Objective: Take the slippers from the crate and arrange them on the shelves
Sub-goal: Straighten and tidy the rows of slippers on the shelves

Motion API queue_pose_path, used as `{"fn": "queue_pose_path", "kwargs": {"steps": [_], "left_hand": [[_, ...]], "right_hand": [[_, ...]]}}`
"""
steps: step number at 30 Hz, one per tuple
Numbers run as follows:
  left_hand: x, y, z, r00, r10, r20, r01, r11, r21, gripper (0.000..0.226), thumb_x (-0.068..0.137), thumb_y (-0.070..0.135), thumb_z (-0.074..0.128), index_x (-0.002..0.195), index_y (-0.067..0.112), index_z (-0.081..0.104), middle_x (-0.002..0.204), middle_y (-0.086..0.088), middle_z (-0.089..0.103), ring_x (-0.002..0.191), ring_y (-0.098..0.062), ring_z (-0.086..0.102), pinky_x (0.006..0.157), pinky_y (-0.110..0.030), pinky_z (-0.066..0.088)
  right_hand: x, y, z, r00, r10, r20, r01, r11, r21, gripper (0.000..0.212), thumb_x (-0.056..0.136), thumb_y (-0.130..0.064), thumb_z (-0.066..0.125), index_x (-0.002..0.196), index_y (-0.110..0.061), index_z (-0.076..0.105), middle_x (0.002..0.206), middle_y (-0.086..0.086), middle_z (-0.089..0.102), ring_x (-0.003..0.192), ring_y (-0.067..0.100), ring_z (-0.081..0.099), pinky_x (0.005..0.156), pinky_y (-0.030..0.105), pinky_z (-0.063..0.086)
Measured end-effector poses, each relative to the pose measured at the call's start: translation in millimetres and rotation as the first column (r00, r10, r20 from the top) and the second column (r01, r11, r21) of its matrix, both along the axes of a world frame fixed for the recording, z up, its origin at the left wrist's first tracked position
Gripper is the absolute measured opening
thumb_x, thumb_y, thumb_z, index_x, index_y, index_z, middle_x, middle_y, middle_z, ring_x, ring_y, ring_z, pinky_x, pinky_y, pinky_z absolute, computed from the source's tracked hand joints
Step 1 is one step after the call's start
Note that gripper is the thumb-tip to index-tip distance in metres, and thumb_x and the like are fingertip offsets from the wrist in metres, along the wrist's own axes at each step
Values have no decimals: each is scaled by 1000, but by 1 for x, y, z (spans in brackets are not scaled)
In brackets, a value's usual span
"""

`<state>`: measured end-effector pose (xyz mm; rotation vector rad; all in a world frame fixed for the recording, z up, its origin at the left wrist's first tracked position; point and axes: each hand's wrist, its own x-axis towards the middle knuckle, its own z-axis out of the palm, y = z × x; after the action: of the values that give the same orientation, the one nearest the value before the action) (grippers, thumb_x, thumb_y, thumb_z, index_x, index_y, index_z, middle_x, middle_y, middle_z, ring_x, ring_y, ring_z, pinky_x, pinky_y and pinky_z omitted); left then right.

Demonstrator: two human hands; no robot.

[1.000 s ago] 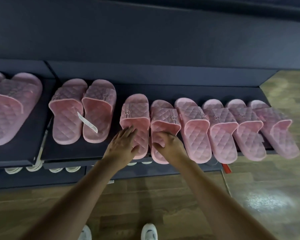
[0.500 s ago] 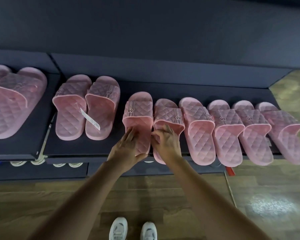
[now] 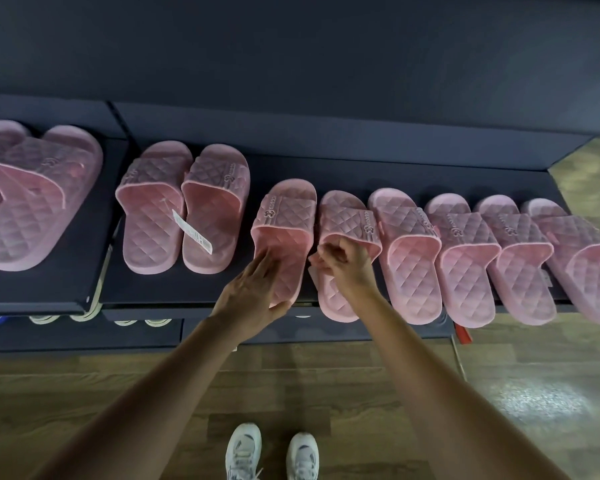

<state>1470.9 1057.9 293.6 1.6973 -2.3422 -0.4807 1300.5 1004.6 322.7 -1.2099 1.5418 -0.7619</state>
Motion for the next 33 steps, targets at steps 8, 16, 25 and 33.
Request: {"fn": "queue_pose_path", "kwargs": {"steps": [8,16,25,33], "left_hand": [[-6,-3,8,999,-5,-52,3,999,-35,56,73,10,73,125,2,54,128,-16,55,120,-34,52,93,-43,50],[-70,-15,23,597,634,-491,-356,758,547,29,91,17,55,117,7,49,90,-5,57,65,-11,51,46,-7,37],[-51,-20,24,679,597,-427,-457,799,391,8,89,18,58,90,10,59,76,2,60,69,-20,58,55,-24,48],[-12,-19,18,851,467,-239,-433,883,182,59,82,21,66,133,9,40,126,-11,48,117,-28,45,93,-38,40]], "right_hand": [[-5,-8,26,966,-115,230,76,982,171,16,92,-5,54,76,-7,57,67,9,60,60,16,58,59,24,56],[1,-11,36,948,-107,301,58,984,169,17,91,-3,55,74,-4,58,62,7,59,49,9,59,53,20,55],[-13,-8,29,981,-90,173,84,996,42,11,90,-4,56,83,-9,63,80,8,67,67,12,66,65,26,57],[-31,30,-15,829,-111,-549,-88,942,-323,29,76,-9,71,103,0,61,111,12,62,98,28,60,78,39,55]]}}
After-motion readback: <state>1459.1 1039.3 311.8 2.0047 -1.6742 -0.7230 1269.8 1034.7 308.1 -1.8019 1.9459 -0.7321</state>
